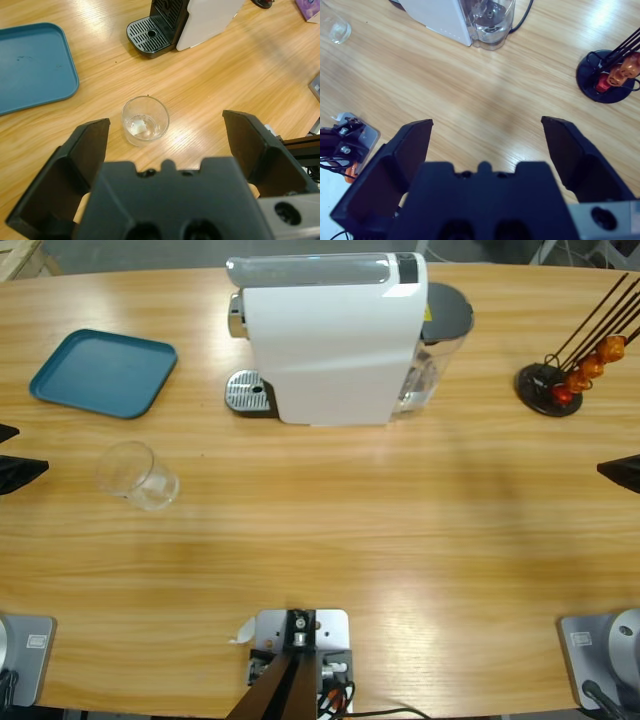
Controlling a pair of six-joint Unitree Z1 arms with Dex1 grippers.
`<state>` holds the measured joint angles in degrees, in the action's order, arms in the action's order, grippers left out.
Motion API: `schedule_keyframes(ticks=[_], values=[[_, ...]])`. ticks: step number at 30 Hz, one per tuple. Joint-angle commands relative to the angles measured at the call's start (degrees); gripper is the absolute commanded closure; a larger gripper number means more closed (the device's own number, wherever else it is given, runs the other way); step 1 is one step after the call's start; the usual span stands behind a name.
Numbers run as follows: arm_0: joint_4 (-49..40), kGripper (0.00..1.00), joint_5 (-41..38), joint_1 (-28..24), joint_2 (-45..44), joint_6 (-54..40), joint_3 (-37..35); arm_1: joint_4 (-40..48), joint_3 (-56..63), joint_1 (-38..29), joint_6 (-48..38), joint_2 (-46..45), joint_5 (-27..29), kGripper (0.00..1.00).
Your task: Pour coffee
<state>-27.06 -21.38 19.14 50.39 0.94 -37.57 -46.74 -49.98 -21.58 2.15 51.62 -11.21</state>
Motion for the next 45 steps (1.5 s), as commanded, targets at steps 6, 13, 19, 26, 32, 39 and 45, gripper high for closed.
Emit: schedule_keyframes(ticks=[6, 13, 19, 26, 32, 39, 45], values=[[0.1, 0.023, 0.7, 0.5, 1.4, 0.6, 0.1, 0.4, 1.7, 0.1, -0.6, 1.5, 0.5, 0.000], [0.2, 0.019, 2.2, 0.5, 1.1, 1.5, 0.2, 0.4, 1.7, 0.1, -0.6, 1.4, 0.5, 0.000], [3.2, 0.009, 2.4, 0.5, 6.6, 5.4, -4.7, 0.2, 1.7, 0.1, -0.6, 1.2, 0.5, 0.000], [2.8, 0.181, -1.6, 0.5, 22.5, 9.5, -17.8, 0.2, 1.8, 0.1, -0.6, 0.2, 0.6, 0.000], [4.9, 0.055, -8.4, 0.5, 32.8, 15.9, -26.5, 0.3, 1.8, 0.1, -0.6, 0.8, 0.4, 0.000], [5.9, 0.000, -22.1, 0.6, 45.2, 19.9, -33.4, 0.2, 1.0, 0.1, 0.5, 2.9, 0.6, 0.000], [8.6, 0.015, -25.9, 0.6, 51.8, 25.4, -36.9, 0.2, 0.9, 0.1, 0.8, 3.5, 0.7, 0.000]])
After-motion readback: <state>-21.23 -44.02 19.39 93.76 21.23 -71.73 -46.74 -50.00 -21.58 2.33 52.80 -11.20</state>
